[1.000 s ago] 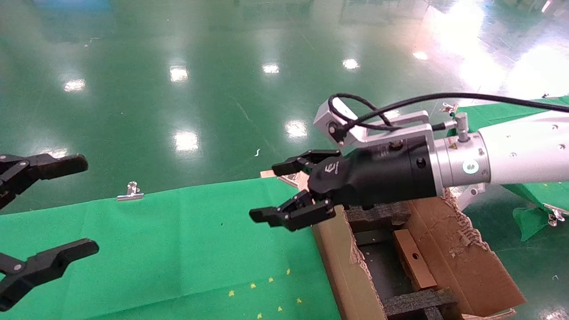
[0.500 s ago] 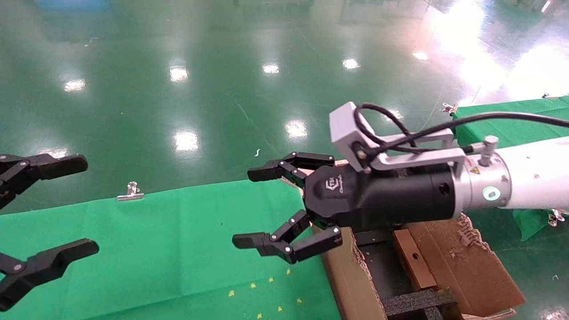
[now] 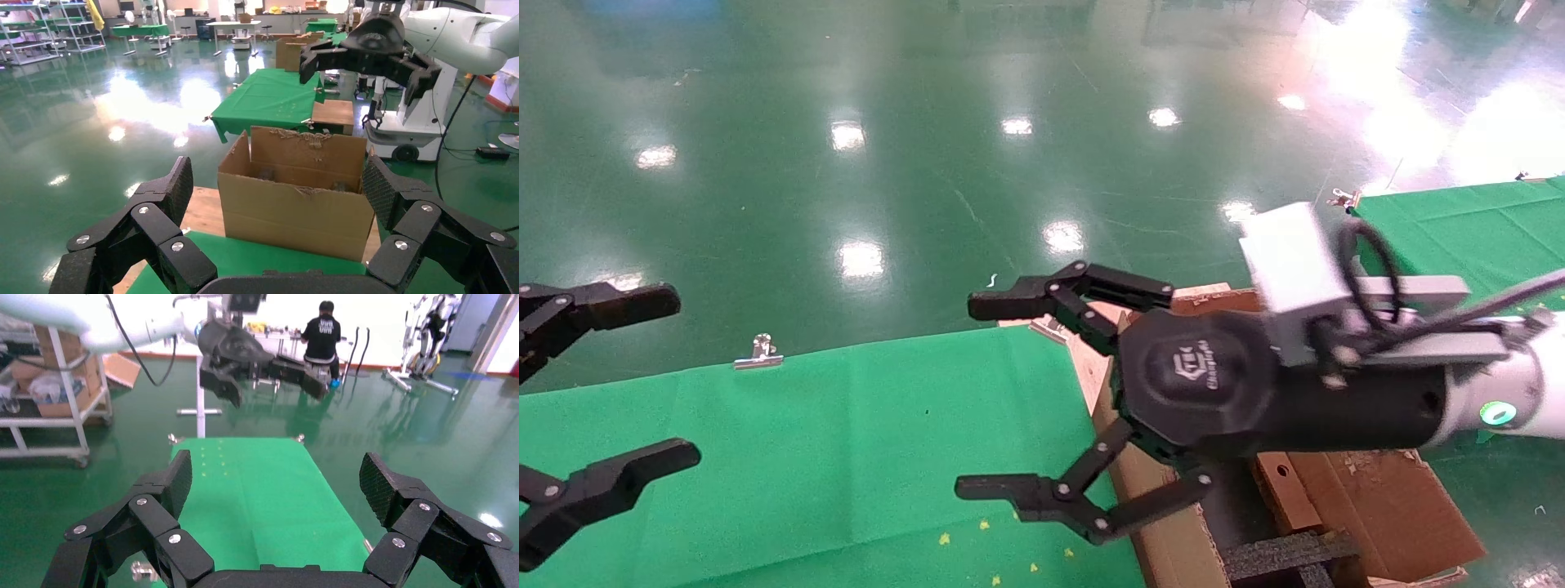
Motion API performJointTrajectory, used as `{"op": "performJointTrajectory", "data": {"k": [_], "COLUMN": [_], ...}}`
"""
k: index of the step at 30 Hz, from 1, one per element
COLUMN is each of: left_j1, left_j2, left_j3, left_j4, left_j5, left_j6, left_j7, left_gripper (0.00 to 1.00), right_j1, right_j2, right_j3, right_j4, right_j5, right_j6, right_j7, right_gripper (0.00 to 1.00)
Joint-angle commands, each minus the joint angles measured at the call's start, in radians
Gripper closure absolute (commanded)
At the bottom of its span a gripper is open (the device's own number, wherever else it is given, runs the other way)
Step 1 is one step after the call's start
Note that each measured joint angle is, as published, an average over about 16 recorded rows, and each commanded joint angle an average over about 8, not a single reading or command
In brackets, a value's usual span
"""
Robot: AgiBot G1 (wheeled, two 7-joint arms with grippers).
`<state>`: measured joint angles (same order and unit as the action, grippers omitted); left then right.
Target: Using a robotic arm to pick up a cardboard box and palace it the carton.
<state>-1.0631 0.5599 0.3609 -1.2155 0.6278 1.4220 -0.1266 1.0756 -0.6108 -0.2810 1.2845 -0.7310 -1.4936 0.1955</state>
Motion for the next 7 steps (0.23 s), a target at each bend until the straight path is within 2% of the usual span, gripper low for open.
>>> {"op": "performJointTrajectory", "data": {"k": [1,7], "left_j1": [0.000,0.000], "left_j2": [0.000,0.000], "left_j3": [0.000,0.000], "left_j4": [0.000,0.000], "left_j5": [0.000,0.000], "left_j6": [0.000,0.000], "left_j7": [0.000,0.000], "left_gripper": [0.00,0.00], "right_j1": [-0.027,-0.034], "right_j2": [-0.002,-0.003], "right_j3": [0.032,0.040], "right_j4": [0.000,0.000], "right_j5": [0.020,0.027], "right_j6": [-0.013,-0.017], "right_j7": [-0.030,-0.032], "right_gripper": [0.00,0.00]}}
